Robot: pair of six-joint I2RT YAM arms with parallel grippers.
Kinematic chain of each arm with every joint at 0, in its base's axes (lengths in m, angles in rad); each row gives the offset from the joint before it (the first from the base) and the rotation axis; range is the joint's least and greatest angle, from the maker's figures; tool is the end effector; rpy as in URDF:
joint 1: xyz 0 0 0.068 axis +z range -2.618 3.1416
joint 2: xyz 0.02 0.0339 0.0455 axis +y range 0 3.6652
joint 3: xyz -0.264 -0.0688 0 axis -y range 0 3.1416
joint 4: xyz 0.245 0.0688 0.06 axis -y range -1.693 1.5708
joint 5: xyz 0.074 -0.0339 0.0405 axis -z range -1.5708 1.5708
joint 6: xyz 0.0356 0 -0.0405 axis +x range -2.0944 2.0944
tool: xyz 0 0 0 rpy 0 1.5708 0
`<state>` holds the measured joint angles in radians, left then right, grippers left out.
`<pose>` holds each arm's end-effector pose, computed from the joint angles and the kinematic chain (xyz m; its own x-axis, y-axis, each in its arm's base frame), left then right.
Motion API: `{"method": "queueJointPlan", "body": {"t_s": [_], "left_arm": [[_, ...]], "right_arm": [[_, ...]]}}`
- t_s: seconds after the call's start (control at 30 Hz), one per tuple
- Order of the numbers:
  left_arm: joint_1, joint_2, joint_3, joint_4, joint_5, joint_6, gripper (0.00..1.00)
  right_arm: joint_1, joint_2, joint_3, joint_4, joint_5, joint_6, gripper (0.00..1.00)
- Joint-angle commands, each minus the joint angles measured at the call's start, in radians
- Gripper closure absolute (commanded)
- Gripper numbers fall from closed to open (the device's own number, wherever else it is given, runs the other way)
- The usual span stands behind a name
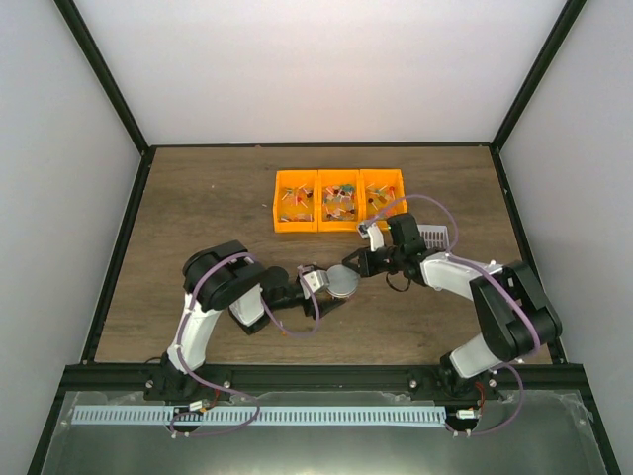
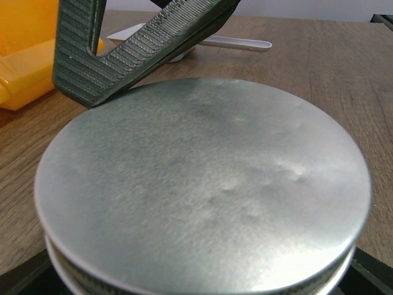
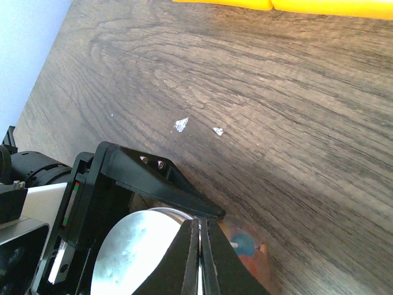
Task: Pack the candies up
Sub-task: Screw the bottle lid onto the packing bottle.
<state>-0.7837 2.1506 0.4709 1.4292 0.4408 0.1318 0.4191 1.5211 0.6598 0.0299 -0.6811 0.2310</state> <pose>0.2021 -0.2229 0.0580 -0.0517 0.2193 -0.9743 0.9462 0.3228 0.0225 0.2471 0.1346 0.1553 -0.8181 -0.1697 -0.5494 -0.5305 0.5916 0.6072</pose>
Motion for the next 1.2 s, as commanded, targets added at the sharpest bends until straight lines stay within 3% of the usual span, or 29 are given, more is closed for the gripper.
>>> {"method": "queueJointPlan", "body": {"t_s": [0.0,1.17], "left_arm": [[0.033,0.058,0.002,-0.155,-0.149,-0.086,0.19],[0.041,0.046,0.015,-0.187,-0.16,-0.094,0.2]], "right_arm": [[0.038,0.005,-0.108,-0.254,-0.143,0.037,0.96],[0.109,-0.241,-0.382,-0.042,-0.271,0.291,0.99]]}}
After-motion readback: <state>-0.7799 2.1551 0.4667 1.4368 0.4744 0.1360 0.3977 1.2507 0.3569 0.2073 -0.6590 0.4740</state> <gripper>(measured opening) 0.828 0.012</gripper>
